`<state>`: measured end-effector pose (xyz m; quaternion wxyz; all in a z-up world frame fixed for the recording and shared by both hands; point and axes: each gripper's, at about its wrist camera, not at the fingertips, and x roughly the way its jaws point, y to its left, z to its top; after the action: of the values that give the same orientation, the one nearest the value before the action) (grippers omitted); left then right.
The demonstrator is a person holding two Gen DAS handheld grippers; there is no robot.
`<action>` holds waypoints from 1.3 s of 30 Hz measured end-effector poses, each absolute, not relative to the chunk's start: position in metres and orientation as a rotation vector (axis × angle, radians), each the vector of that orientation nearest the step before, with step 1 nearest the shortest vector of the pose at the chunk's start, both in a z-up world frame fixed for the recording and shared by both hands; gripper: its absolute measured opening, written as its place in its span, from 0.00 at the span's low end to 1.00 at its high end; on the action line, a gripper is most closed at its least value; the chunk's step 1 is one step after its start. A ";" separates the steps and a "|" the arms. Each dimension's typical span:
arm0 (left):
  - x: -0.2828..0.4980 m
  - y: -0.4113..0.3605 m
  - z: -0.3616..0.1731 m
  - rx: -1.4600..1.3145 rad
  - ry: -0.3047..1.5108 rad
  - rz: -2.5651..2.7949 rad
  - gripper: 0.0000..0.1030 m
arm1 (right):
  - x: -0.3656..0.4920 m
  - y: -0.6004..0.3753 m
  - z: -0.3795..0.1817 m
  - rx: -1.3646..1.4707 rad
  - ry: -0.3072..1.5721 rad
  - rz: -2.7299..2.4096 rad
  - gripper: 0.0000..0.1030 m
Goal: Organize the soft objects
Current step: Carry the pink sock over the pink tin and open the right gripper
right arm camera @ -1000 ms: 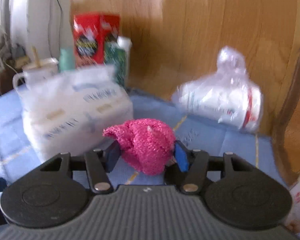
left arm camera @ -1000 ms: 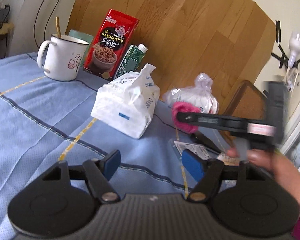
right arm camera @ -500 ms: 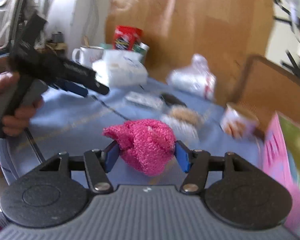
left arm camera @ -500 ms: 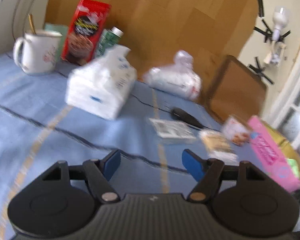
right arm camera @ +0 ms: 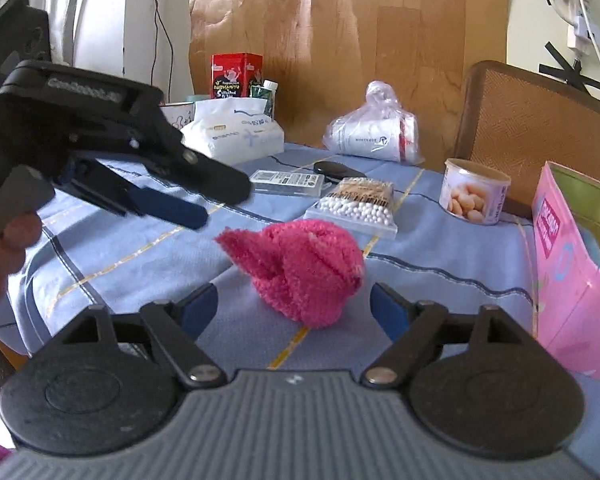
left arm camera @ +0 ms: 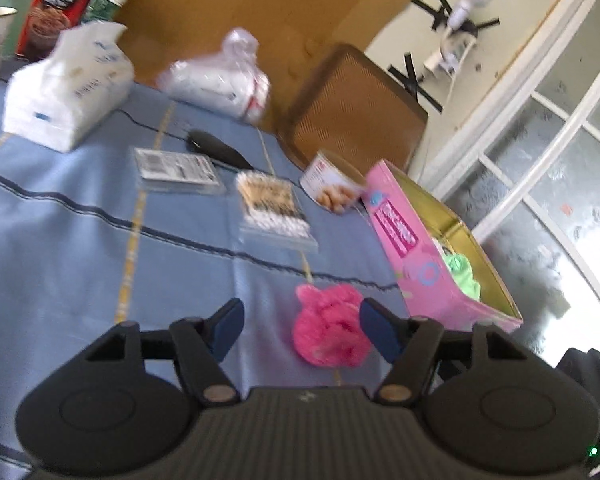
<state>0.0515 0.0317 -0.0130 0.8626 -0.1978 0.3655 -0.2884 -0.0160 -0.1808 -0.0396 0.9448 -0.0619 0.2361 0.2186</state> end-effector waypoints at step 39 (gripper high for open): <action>0.099 -0.220 0.043 0.050 0.640 -0.718 0.44 | 0.005 -0.389 -0.012 0.070 0.260 -0.288 0.77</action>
<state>0.0989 -0.2197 0.0430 0.8863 0.0241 0.3080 -0.3451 0.0046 -0.3888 -0.0123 0.9806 0.0347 0.1293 -0.1430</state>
